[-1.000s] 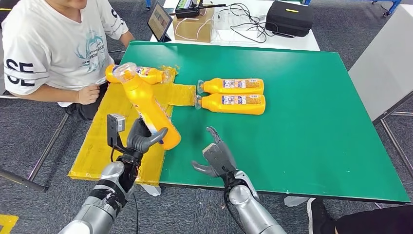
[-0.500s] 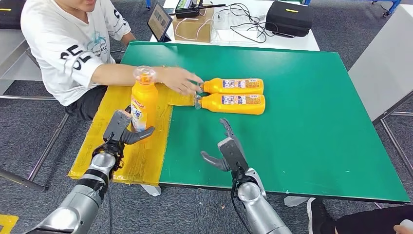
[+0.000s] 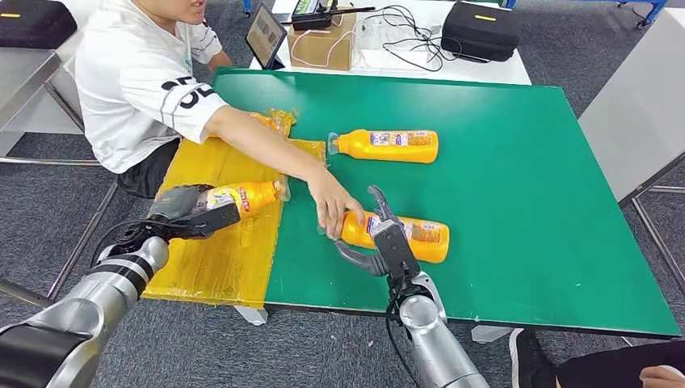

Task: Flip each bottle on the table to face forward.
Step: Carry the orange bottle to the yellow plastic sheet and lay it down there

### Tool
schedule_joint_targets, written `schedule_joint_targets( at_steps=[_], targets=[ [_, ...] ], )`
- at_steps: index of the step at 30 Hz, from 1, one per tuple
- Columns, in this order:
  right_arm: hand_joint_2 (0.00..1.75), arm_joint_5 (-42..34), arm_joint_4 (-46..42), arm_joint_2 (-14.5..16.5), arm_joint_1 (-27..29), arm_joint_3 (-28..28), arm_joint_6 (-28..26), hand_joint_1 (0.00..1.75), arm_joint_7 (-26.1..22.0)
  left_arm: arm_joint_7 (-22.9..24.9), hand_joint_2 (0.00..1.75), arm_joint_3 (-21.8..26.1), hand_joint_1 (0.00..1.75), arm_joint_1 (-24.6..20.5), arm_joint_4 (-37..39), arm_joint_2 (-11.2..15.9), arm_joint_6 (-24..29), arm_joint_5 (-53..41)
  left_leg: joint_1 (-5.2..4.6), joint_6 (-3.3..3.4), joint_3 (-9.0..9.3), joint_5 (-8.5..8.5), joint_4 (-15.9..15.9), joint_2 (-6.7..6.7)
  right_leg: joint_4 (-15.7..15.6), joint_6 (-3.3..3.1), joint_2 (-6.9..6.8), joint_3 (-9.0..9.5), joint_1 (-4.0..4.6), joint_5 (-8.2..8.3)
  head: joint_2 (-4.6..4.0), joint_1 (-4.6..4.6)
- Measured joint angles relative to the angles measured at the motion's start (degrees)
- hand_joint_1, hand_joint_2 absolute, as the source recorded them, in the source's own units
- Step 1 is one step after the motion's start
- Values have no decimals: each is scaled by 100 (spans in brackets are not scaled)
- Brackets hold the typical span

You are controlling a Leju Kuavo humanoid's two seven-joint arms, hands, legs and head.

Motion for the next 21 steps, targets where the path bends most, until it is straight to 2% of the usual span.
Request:
schedule_joint_targets(
  at_steps=[8,16,17,20,21],
  targets=[
    [175,-18,1,20,-40,0,184,0,-50,120,175,-722,175,-282,279,231,-498,-1027,1,-1,1,1,-1,1,3,-1,1,2,1,0,-1,1],
    [175,-23,16,22,-43,0,228,0,-94,130,175,-1051,175,-418,402,313,-645,-1185,1,-1,4,1,-1,1,3,-1,0,5,1,0,0,0],
    [175,-24,19,22,-45,0,238,0,-97,130,175,-1067,164,-427,414,319,-687,-1196,1,-1,5,1,-1,1,3,-1,0,6,1,0,-1,1],
    [175,-28,50,22,-64,3,281,0,-108,122,175,-1143,34,-475,458,354,-894,-1265,1,-1,8,1,-2,1,5,-1,0,9,1,0,0,0],
    [175,-29,65,22,-72,4,289,0,-115,119,175,-1170,0,-487,469,367,-932,-1286,1,-1,10,0,-2,1,7,-1,0,10,0,0,0,0]
  ],
)
